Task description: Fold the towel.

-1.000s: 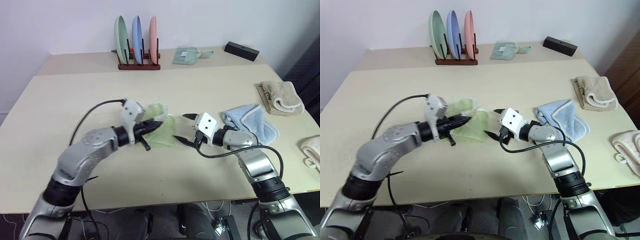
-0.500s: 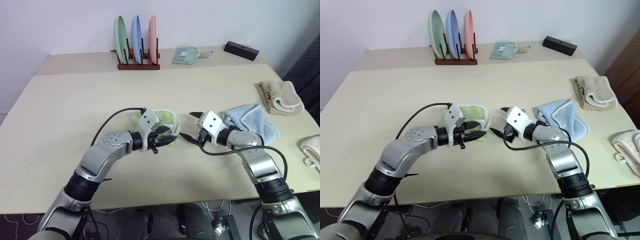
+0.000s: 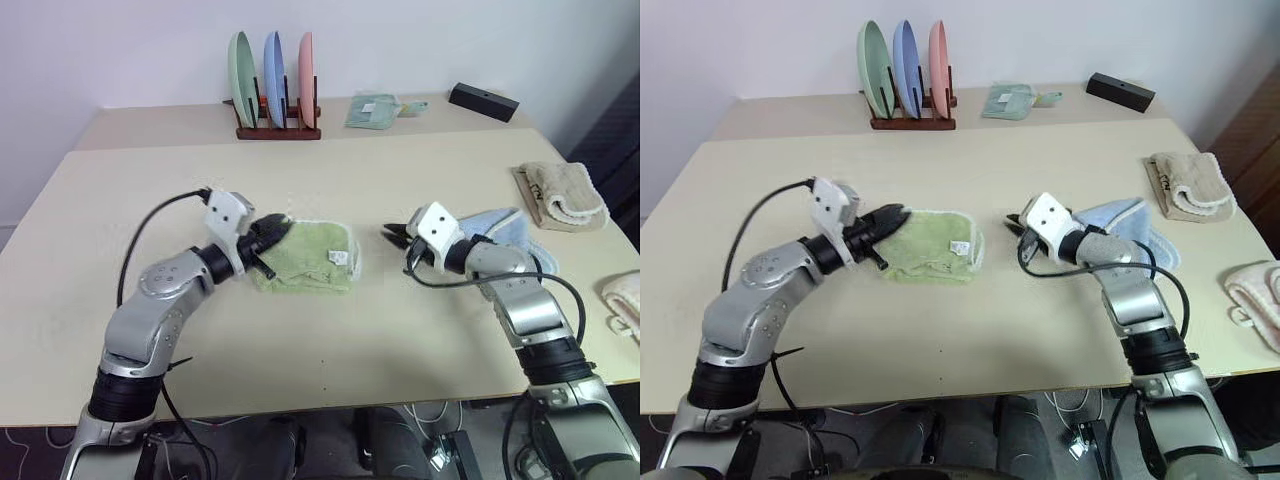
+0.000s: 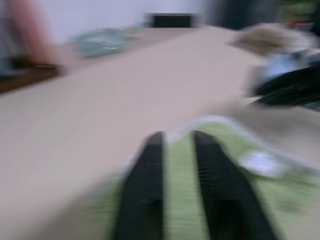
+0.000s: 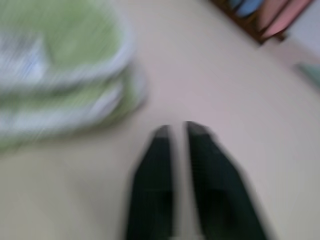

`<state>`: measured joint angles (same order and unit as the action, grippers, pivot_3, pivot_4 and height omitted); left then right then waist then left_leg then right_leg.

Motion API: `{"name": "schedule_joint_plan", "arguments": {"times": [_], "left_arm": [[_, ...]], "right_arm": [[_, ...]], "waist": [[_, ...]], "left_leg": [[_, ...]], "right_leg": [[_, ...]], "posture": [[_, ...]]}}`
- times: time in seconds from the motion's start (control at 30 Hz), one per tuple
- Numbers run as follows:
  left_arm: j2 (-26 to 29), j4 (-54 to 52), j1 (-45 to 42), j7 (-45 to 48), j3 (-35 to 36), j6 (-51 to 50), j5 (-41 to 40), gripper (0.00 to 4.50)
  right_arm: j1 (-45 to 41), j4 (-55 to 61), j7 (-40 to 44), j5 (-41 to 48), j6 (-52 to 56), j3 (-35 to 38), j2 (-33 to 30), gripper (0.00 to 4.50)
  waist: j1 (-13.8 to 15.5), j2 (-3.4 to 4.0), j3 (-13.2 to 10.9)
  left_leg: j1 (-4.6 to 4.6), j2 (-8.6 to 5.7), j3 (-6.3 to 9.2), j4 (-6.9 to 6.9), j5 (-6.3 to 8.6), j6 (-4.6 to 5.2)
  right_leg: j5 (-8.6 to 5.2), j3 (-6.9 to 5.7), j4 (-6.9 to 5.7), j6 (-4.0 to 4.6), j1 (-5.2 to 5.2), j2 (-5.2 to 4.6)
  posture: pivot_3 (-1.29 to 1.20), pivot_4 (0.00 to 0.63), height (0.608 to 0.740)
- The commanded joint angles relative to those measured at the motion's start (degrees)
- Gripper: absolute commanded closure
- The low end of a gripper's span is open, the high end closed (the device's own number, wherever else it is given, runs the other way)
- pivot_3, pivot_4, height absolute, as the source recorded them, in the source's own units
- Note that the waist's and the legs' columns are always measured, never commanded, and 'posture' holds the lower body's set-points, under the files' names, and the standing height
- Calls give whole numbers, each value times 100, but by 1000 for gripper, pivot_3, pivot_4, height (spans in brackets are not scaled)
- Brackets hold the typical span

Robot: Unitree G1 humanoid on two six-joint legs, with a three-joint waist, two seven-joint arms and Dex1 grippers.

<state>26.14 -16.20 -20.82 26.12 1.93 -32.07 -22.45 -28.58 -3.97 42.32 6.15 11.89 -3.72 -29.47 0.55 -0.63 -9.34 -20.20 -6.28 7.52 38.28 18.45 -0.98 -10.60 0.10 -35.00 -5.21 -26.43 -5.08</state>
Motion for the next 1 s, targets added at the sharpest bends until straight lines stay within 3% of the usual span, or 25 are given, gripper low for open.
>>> {"name": "schedule_joint_plan", "arguments": {"times": [0.03,0.17,0.3,0.47,0.67,0.87,0.97,1.0], "left_arm": [[4,167,-130,-184,283,77,118,4477],[72,86,29,262,302,-34,-231,4477],[-29,157,82,486,167,-348,-476,4477],[-101,788,235,569,-418,-92,101,4477],[-91,1229,509,645,-679,414,585,4477],[-195,978,725,647,-321,498,330,4477],[-243,584,766,599,208,258,-191,4500],[-252,473,780,568,380,146,-364,4242]], "right_arm": [[-252,483,-13,547,451,189,269,4500],[-426,922,74,1131,1155,-11,749,4500],[-586,682,66,861,1324,-491,1021,4500],[-304,-154,49,198,1096,-1254,1100,4500],[-35,-574,-57,-68,972,-1342,1058,4500],[-53,-190,-7,166,755,-1067,1059,4500],[-49,298,231,437,779,-863,894,3681],[-34,444,302,491,813,-810,827,3177]], "waist": [[-4,0,0],[13,0,0],[-18,1,0],[3,2,4],[-16,3,7],[-16,4,8],[-18,3,7],[-17,3,6]], "left_leg": [[-1,2,0,-1,0,0],[-14,0,5,0,1,1],[-8,1,6,0,1,0],[-3,-3,4,1,1,1],[2,-1,4,-1,0,-1],[10,-1,3,-1,0,0],[0,0,4,0,0,0],[-2,0,4,1,0,0]], "right_leg": [[1,0,0,1,-2,2],[1,-3,3,0,-8,-2],[1,-3,-3,1,-7,-1],[1,-4,-2,1,-2,-2],[1,-3,-5,2,-2,0],[1,-3,-6,1,6,-1],[1,-3,-7,1,-4,-1],[1,-3,-8,1,-6,-1]], "posture": [[0,150,726],[0,150,726],[0,150,726],[0,150,726],[0,150,726],[0,150,726],[0,150,726],[0,150,726]]}}
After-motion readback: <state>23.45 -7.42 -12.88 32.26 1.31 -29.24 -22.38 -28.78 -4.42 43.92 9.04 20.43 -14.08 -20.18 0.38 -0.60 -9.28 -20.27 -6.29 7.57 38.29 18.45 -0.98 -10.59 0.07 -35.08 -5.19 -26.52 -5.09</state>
